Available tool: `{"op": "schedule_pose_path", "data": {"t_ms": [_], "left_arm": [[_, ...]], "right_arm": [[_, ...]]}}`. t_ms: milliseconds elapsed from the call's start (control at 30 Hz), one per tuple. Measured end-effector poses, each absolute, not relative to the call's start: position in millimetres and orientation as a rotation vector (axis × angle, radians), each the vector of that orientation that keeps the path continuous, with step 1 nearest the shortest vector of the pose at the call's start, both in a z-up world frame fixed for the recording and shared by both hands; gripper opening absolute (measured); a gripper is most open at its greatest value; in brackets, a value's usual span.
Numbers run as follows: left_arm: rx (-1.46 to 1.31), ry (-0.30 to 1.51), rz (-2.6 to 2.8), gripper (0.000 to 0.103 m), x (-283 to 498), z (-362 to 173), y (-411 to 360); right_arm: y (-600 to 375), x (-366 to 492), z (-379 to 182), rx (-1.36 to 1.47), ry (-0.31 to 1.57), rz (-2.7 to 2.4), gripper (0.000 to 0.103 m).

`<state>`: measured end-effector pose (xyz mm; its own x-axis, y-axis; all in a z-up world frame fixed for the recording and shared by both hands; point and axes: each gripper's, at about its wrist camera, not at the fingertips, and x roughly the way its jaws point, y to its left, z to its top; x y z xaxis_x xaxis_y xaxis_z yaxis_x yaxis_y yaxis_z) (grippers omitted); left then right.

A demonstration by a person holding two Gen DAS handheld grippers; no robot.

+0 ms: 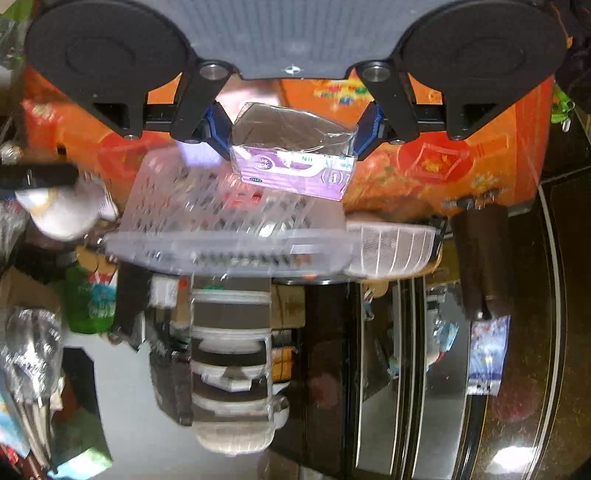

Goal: Organize objects
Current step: 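Grasp purple tissue packet with left gripper while right gripper grasps white plush ball, then carry both items over the basket and open both grippers to drop them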

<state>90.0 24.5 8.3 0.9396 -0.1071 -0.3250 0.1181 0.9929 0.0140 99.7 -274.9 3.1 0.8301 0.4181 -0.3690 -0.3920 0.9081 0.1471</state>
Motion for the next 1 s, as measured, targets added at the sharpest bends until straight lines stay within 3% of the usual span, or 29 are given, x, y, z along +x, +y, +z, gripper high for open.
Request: {"op": "schedule_pose_path", "data": {"t_ms": [233, 400, 667, 1000], "left_arm": [[0.055, 0.27, -0.198, 0.07, 110, 91, 15], [0.023, 0.354, -0.222, 0.07, 176, 129, 8], [-0.073, 0.627, -0.194, 0.07, 275, 106, 9], [-0.086, 0.762, -0.212, 0.07, 302, 80, 7]], "right_arm": [[-267, 129, 76, -0.053, 0.324, 0.428, 0.067], [-247, 183, 98, -0.142, 0.389, 0.416, 0.066], [-241, 277, 65, -0.093, 0.635, 0.376, 0.066], [-230, 304, 45, -0.131, 0.732, 0.385, 0.067]]}}
